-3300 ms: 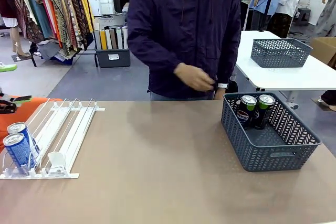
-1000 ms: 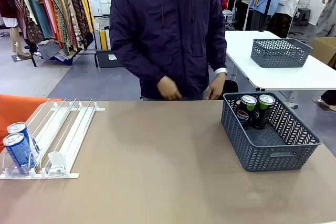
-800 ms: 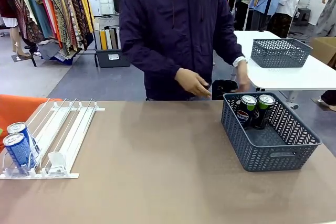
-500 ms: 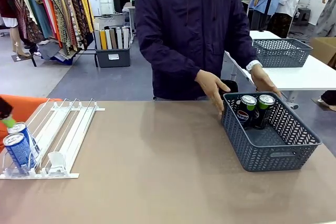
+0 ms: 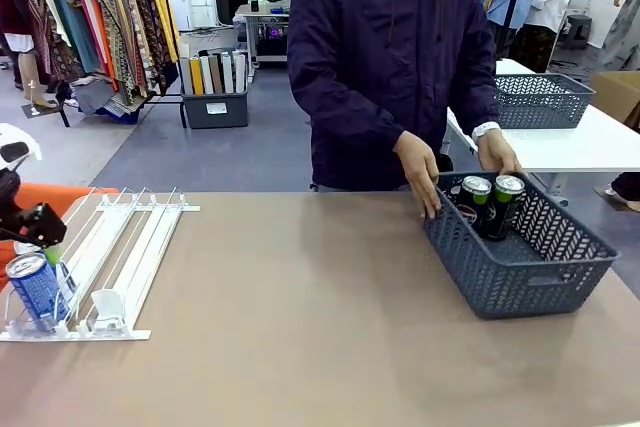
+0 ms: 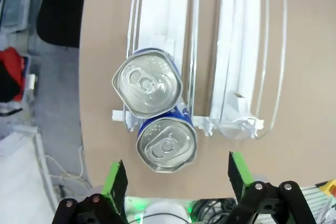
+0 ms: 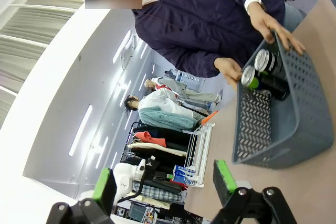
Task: Retrieve and store the cans from the dispenser.
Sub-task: Pick up one can from the Automatic Can Dispenser and place it in the middle of the table.
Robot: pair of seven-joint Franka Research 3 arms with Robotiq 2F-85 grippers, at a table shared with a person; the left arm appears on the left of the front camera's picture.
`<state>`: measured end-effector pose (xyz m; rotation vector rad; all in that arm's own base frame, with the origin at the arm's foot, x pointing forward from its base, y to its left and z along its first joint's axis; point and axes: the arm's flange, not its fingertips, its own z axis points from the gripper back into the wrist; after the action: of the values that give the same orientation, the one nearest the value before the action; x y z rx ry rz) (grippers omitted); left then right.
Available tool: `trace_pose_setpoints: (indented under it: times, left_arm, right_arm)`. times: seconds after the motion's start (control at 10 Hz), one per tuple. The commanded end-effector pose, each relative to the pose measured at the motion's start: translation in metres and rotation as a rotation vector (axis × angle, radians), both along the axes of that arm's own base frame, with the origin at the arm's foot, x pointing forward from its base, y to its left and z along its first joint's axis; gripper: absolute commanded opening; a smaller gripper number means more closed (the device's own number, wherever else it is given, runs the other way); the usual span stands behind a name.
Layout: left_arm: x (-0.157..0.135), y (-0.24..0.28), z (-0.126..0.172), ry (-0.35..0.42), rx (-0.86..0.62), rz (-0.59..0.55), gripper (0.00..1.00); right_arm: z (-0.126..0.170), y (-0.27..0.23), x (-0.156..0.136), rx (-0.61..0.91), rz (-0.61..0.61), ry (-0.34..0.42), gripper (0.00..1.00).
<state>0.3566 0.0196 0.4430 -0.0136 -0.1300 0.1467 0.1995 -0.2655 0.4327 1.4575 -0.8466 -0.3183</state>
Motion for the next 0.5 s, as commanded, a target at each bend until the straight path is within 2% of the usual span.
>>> trace_pose_setpoints:
  times: [0.0, 0.1, 0.4]
  left_arm:
    - [-0.006, 0.003, -0.014, 0.042, 0.003, 0.023, 1.0]
    - [-0.006, 0.005, -0.02, 0.057, 0.007, 0.03, 1.0]
    - [0.003, 0.007, -0.036, 0.034, -0.005, 0.013, 1.0]
  right_arm:
    - [0.005, 0.0, 0.002, 0.009, -0.006, -0.008, 1.0]
    - [0.005, 0.0, 0.002, 0.009, -0.006, -0.008, 1.0]
    - [0.005, 0.0, 0.002, 0.009, -0.006, -0.008, 1.0]
